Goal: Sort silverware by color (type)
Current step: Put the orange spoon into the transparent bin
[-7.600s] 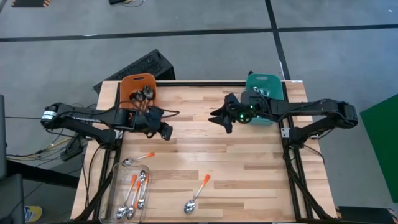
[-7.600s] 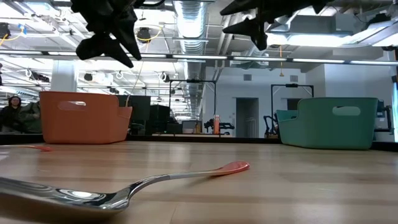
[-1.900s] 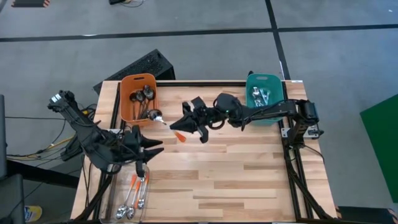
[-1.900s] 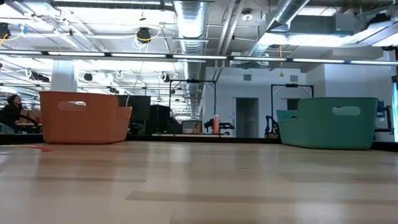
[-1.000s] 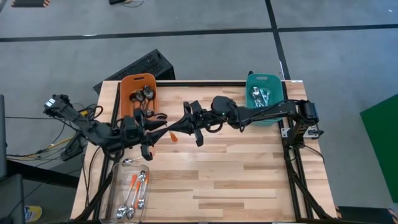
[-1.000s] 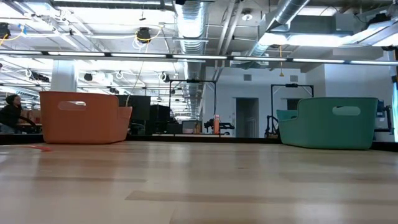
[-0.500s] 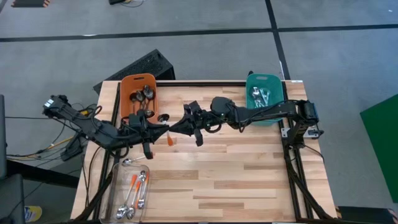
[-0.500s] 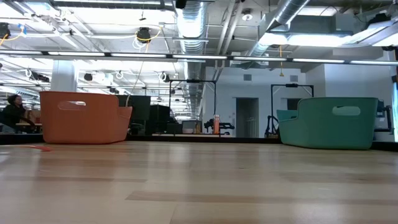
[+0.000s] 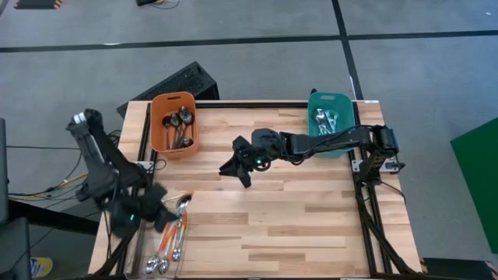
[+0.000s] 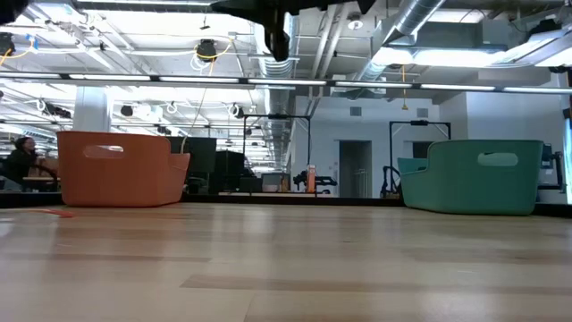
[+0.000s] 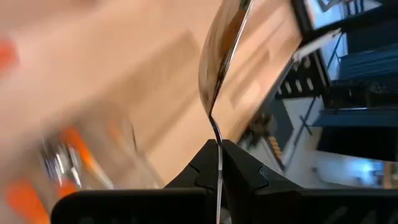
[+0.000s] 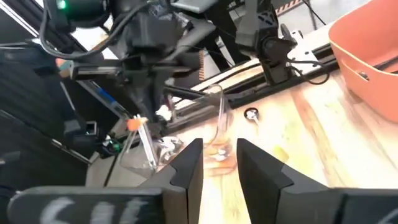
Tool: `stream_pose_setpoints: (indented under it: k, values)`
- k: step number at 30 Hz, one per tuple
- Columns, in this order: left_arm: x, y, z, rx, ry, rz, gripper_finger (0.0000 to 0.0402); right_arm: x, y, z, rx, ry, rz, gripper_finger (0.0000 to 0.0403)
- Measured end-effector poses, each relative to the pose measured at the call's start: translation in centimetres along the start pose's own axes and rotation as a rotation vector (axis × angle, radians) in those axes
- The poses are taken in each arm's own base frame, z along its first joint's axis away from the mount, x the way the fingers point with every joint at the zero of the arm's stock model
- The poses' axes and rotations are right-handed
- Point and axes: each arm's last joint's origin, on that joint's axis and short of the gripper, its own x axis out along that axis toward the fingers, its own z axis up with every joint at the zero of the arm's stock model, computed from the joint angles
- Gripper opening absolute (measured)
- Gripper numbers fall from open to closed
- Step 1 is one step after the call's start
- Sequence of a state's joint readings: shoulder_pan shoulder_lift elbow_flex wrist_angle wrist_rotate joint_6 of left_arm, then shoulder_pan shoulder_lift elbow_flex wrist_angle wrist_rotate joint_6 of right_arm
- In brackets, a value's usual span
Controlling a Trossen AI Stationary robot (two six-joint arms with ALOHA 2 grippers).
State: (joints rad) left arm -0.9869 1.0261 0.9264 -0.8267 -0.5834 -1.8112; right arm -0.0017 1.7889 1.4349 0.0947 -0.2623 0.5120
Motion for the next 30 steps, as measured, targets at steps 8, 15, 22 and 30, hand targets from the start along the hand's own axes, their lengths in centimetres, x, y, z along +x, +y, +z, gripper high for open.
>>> stream_pose_setpoints:
  k: [8, 15, 22, 30]
  values:
    - [0.8, -0.4, -6.7, -0.134, 0.120, -0.067, 0.0000, 0.0, -0.1, -0.1, -0.019, 0.010, -0.008, 0.0119]
    - [1.7, -0.1, -9.1, -0.096, 0.248, -0.008, 0.0000, -0.2, -0.7, 0.3, -0.015, -0.001, -0.020, 0.0119]
    - [1.6, 0.1, -9.2, -0.079, 0.286, 0.019, 0.0000, -0.2, -0.6, 0.2, -0.016, 0.004, -0.014, 0.0119]
    - [0.0, 0.4, -7.5, -0.075, 0.334, 0.052, 0.0000, 0.0, 0.1, -0.2, -0.020, 0.018, 0.006, 0.0119]
